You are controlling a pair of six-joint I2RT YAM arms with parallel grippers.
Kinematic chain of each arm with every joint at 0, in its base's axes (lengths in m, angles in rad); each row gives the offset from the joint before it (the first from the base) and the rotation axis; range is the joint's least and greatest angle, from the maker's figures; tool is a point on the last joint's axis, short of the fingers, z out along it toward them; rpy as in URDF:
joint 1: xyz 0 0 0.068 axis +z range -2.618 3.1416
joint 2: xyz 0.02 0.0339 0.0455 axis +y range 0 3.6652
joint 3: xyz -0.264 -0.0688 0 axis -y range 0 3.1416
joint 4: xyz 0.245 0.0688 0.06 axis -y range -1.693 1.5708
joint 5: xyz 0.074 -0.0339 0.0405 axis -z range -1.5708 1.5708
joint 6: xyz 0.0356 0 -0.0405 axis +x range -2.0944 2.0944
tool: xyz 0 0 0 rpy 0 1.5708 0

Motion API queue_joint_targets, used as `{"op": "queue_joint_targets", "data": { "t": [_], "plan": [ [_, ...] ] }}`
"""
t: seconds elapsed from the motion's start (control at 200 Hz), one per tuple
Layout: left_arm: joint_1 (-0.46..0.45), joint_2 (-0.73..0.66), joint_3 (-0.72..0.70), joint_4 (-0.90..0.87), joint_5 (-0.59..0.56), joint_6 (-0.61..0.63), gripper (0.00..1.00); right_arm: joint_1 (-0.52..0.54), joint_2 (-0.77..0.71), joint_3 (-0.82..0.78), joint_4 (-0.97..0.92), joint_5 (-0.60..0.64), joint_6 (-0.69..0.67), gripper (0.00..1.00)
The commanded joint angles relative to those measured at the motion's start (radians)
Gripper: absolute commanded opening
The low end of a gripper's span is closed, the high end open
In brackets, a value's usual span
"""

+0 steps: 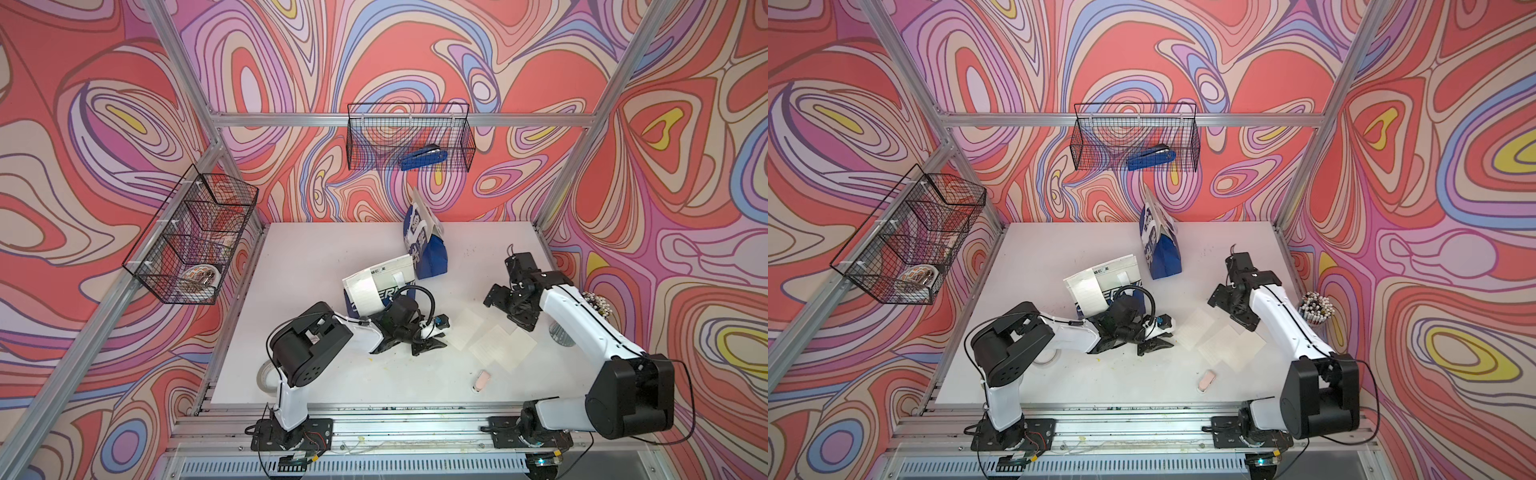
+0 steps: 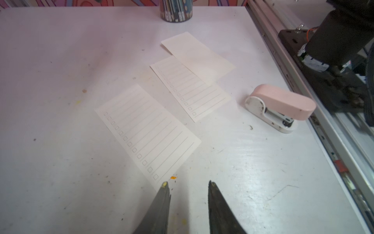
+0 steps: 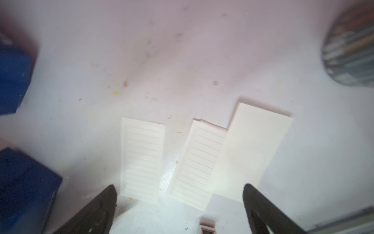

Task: Staple the receipts to the bags
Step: Pick up the receipt from the center of the board.

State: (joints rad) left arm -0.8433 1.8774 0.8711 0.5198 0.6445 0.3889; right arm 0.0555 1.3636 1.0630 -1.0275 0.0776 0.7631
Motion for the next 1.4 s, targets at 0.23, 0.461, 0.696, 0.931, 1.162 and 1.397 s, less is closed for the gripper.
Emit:
{"op": "queue_joint_targets", "data": {
  "t": [0.23, 0.461, 0.696, 0.931, 1.162, 1.397],
  "plan": [
    [0.001, -0.122, -0.021, -0.045, -0.028, 0.021, 0.37, -0.196, 0.025, -0.171, -0.022, -0.136, 0.373, 0.99],
    [0.002, -0.154, -0.034, -0.063, -0.059, 0.052, 0.38, -0.221, 0.133, -0.207, 0.087, -0.089, 0.399, 0.99],
    [0.002, -0.180, -0.031, -0.100, -0.084, 0.085, 0.39, -0.227, 0.239, -0.276, 0.170, -0.064, 0.385, 0.98],
    [0.001, -0.191, -0.028, -0.113, -0.091, 0.090, 0.39, -0.229, 0.243, -0.327, 0.221, -0.040, 0.399, 0.67],
    [0.002, -0.198, -0.026, -0.118, -0.084, 0.083, 0.39, -0.228, 0.147, -0.318, 0.200, 0.019, 0.393, 0.37],
    [0.001, -0.220, -0.031, -0.091, -0.070, 0.039, 0.39, -0.229, 0.007, -0.290, 0.113, 0.050, 0.371, 0.23]
  ]
}}
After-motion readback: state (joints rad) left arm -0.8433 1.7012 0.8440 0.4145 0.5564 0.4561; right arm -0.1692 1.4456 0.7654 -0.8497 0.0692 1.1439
